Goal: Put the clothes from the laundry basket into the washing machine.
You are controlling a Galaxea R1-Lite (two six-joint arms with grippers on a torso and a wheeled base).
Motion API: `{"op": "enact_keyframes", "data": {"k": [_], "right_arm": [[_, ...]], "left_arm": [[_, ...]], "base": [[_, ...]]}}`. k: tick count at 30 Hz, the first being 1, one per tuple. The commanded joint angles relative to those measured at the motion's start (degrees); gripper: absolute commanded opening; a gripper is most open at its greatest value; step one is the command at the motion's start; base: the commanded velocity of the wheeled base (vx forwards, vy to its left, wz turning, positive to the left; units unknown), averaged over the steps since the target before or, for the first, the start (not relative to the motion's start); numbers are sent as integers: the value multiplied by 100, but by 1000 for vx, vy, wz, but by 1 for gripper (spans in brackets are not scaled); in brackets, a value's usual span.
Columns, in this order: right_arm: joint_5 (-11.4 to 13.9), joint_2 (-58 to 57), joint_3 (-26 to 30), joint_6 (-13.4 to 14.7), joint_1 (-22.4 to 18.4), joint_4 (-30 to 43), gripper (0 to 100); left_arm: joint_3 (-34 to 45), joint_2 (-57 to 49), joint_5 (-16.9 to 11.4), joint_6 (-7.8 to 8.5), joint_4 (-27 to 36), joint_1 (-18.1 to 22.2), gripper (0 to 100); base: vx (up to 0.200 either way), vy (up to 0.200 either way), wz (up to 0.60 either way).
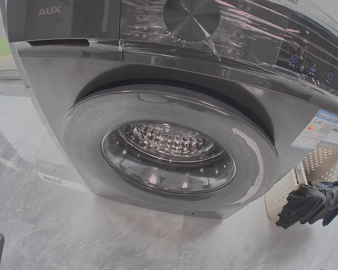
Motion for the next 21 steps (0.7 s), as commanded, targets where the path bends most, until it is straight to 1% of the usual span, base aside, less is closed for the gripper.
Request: {"op": "enact_keyframes", "data": {"k": [1,2,4,6,7,8,9,10,12,13,14,15,16,17,19,20,21], "right_arm": [[-33,-79,84,8,-5,-36,100],[-42,-96,-83,17,-5,-256,100],[-51,9,-602,184,48,-510,100],[37,352,-962,210,57,-440,100],[90,440,-1006,210,66,-414,100],[362,747,-1050,210,66,-291,100],[406,783,-1050,210,66,-282,100],[969,1451,-1033,219,48,-176,100],[1487,2233,-980,254,57,-220,100],[1558,2356,-971,254,48,-238,100],[1821,2989,-962,201,57,-352,100],[1936,3314,-971,166,92,-502,100],[2015,3578,-971,131,198,-695,100],[2032,3745,-971,131,303,-844,100],[1971,4228,-989,184,663,-1301,100],[1962,4254,-989,184,690,-1337,100],[1769,4474,-1015,193,918,-1600,100]], "left_arm": [[92,-77,1,-1,6,1,100],[101,-77,1,-1,-2,1,100],[92,-77,1,-1,-2,1,100],[101,-77,1,7,-2,1,100],[101,-77,1,7,-2,1,100],[101,-77,1,7,-2,1,100],[92,-77,1,7,-2,1,100],[101,-77,1,7,-2,1,100],[92,-77,1,7,-2,1,100],[101,-77,1,7,-2,1,100],[101,-77,1,7,-2,1,100],[92,-77,1,7,-2,1,100],[92,-77,1,7,-2,1,100],[101,-77,1,7,-2,1,100],[101,-86,1,7,-2,1,100],[92,-86,1,7,-2,1,100],[92,-77,1,7,-2,1,100]], "base": [[200,0,0],[0,0,0],[0,0,0],[0,0,0],[0,0,0],[0,0,0],[0,0,0],[0,0,0],[0,0,0],[0,0,0],[0,0,0],[0,0,0],[0,0,0],[0,0,0],[0,0,0],[0,0,0],[0,0,0]]}}
